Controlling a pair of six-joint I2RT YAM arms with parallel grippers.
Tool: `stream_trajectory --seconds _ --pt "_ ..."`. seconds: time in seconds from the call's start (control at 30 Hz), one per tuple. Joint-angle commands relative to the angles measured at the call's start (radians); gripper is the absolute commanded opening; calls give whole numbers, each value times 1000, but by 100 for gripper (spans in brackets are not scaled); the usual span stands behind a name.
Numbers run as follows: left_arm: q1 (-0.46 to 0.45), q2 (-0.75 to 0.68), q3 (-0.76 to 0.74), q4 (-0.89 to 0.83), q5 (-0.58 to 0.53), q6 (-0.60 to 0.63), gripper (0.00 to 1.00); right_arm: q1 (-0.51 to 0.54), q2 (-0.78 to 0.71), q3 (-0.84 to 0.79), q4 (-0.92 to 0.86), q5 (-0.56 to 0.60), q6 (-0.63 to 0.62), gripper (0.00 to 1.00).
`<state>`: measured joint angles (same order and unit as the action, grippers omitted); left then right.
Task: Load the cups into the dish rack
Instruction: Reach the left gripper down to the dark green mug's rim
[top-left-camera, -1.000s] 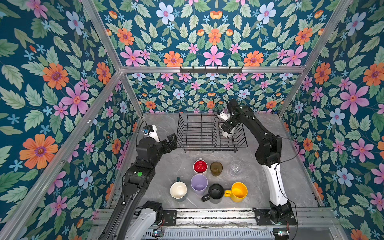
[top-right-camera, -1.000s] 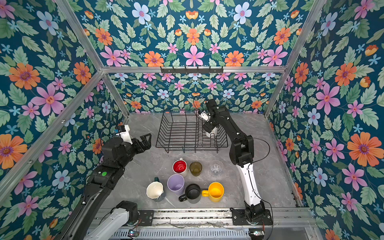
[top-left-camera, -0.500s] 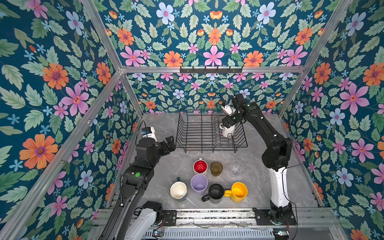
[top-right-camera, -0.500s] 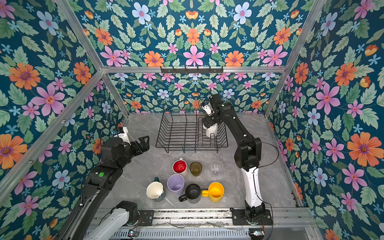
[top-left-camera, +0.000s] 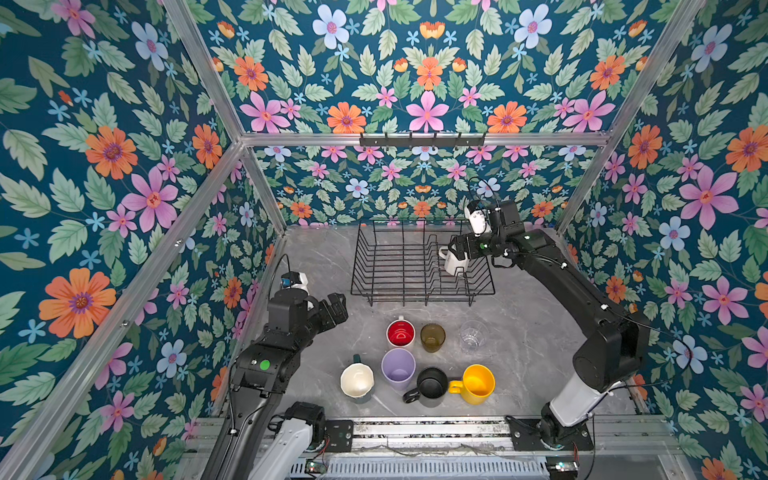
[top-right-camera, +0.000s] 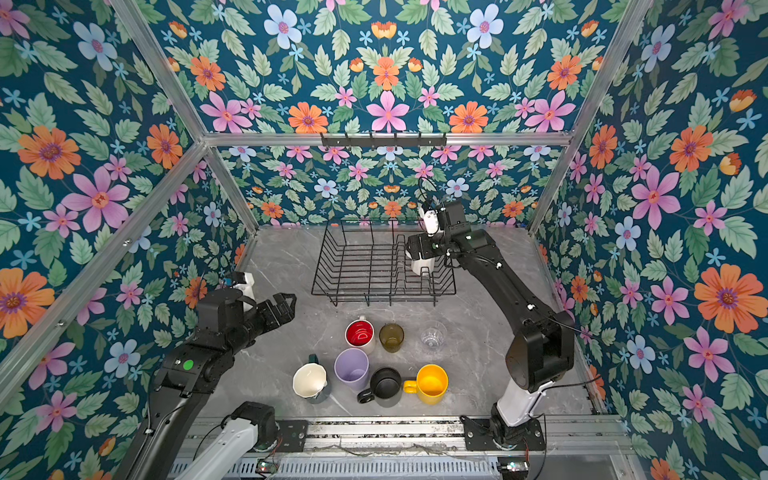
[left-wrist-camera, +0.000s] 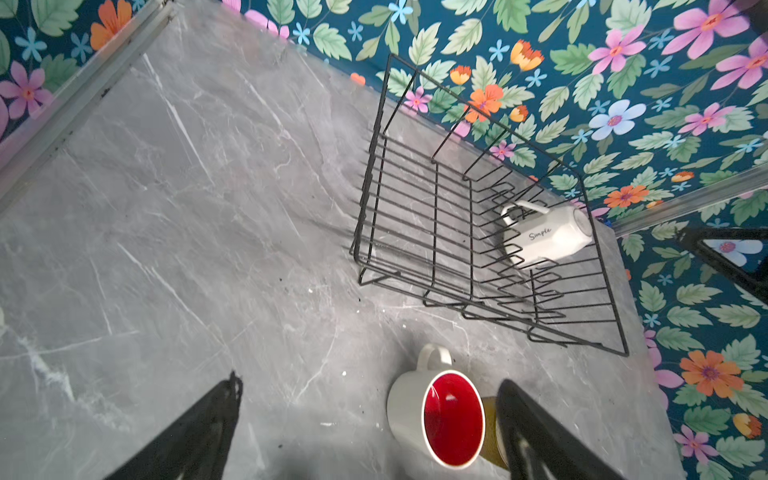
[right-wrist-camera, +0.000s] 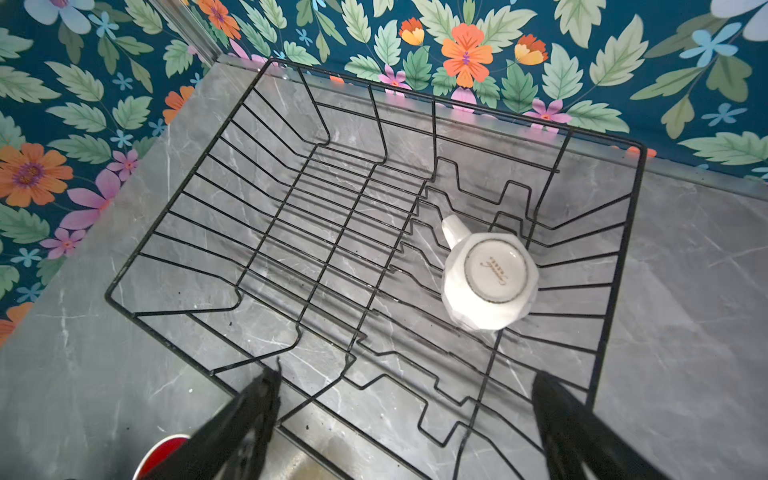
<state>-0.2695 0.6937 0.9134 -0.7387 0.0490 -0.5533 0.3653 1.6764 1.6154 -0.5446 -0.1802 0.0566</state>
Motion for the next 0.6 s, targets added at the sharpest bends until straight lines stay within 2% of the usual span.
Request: stream_trajectory --seconds 0.0,0.27,0.4,0.57 --pt "1 -9 -8 -101 33 -21 96 4 -57 -52 82 -8 42 94" --pt "0 0 -34 -311 156 -5 86 6 -110 -142 108 8 54 94" --pt "0 -15 -79 -344 230 -5 81 5 -128 -171 123 8 65 94" --pt "-4 -15 -123 -376 265 14 75 5 -144 -195 136 10 74 94"
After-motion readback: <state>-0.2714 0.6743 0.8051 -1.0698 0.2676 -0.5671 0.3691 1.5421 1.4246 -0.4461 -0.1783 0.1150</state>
